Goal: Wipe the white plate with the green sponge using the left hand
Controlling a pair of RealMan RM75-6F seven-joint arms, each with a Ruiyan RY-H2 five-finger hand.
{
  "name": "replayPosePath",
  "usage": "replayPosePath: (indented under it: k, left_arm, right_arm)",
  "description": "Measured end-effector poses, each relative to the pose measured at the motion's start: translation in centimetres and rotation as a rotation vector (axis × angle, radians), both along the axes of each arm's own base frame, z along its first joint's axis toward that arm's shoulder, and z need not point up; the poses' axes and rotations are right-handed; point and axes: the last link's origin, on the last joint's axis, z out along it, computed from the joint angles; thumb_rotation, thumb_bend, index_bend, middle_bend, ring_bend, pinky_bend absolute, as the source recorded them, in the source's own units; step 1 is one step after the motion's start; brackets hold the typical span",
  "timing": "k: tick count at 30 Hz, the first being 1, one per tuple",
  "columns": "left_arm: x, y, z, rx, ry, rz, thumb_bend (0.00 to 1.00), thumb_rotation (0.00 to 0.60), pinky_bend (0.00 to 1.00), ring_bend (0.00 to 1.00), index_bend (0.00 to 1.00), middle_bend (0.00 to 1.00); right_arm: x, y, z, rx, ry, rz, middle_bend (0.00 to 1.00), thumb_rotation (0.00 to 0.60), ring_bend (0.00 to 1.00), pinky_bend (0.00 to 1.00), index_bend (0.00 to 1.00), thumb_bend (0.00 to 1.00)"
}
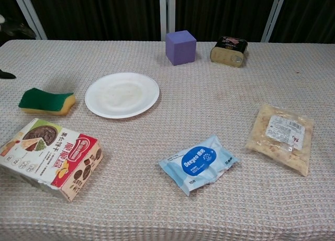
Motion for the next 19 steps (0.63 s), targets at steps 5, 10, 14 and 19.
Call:
replayPosePath:
  k: [5,10,14,19]
  left_arm:
    - [-2.8,-2.8,4.9,0.186,-0.078,-0.021,0.13,0.600,0.14,0.15,0.19,0.15]
    - [-5.7,-7.6,8.0,0.273,-0.131,-0.047,0.11,0.600,0.14,0.15,0.19,0.15]
    - [-7.4,-11.8,9.0,0.297,-0.123,-0.037,0.10,0.600,0.14,0.15,0.19,0.15]
    - [-8.5,-15.9,8.7,0.277,-0.129,-0.003,0.10,0.600,0.14,0.15,0.19,0.15]
  right_arm:
    - [-0.1,-0.1,0.3,0.005,-0.019,0.005,0.14,0.600,0.02,0.00,0.06,0.15]
    - [0.5,-0.2,-0.5,0.038,-0.027,0.037,0.14,0.600,0.02,0.00,0.06,0.15]
    - [0.9,-0.2,-1.0,0.053,-0.035,0.056,0.14,0.600,0.02,0.00,0.07,0.15]
    - [1.4,-0.3,-1.5,0.068,-0.039,0.071,0.14,0.600,0.02,0.00,0.07,0.15]
